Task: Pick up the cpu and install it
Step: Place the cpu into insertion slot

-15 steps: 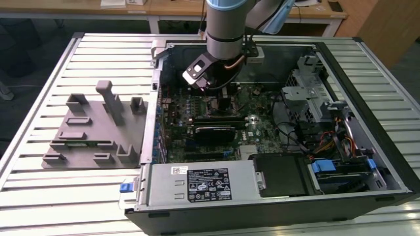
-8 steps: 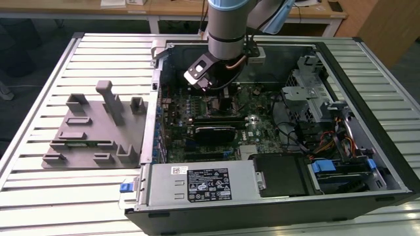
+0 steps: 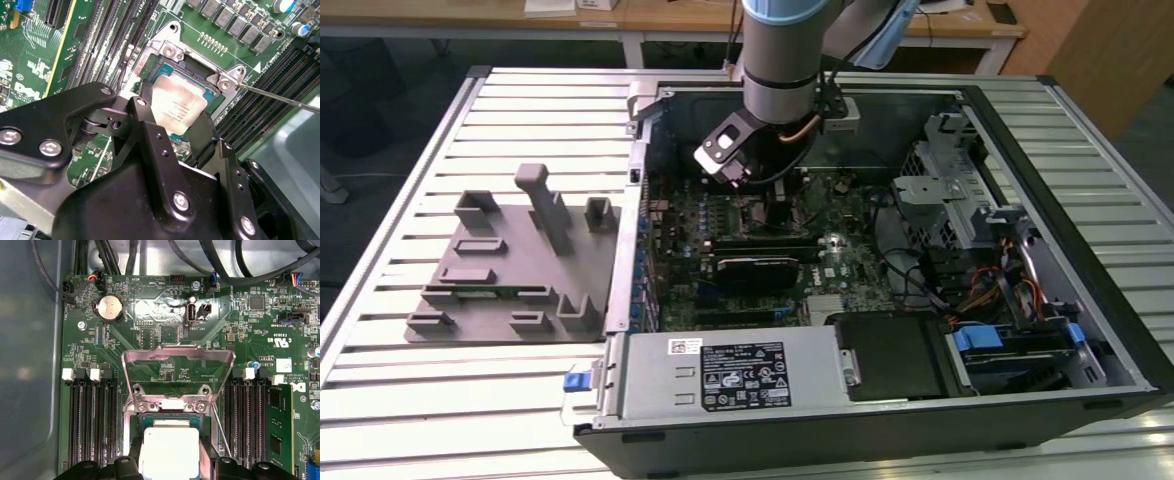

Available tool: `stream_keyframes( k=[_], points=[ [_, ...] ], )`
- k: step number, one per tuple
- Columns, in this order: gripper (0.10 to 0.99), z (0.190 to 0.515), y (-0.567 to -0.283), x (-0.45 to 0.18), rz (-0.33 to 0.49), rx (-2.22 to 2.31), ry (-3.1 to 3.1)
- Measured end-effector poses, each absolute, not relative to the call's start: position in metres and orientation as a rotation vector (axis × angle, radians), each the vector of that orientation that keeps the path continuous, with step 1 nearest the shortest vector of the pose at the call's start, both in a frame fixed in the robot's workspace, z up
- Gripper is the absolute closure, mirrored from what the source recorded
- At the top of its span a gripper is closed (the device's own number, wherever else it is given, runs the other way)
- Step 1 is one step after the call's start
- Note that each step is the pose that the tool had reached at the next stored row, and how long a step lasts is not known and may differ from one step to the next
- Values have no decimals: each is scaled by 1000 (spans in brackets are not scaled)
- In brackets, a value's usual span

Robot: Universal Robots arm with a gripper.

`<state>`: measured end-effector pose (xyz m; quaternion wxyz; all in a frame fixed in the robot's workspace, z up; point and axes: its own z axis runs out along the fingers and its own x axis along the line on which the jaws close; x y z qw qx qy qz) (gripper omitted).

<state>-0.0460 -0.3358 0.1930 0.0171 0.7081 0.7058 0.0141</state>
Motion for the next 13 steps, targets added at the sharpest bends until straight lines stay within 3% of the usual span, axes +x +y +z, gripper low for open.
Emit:
stream_keyframes(
  k=[10,13],
  points=[
    [557,192,-335,-46,48,2201,2194],
    [486,193,-336,-46,45,2201,2194]
  ],
)
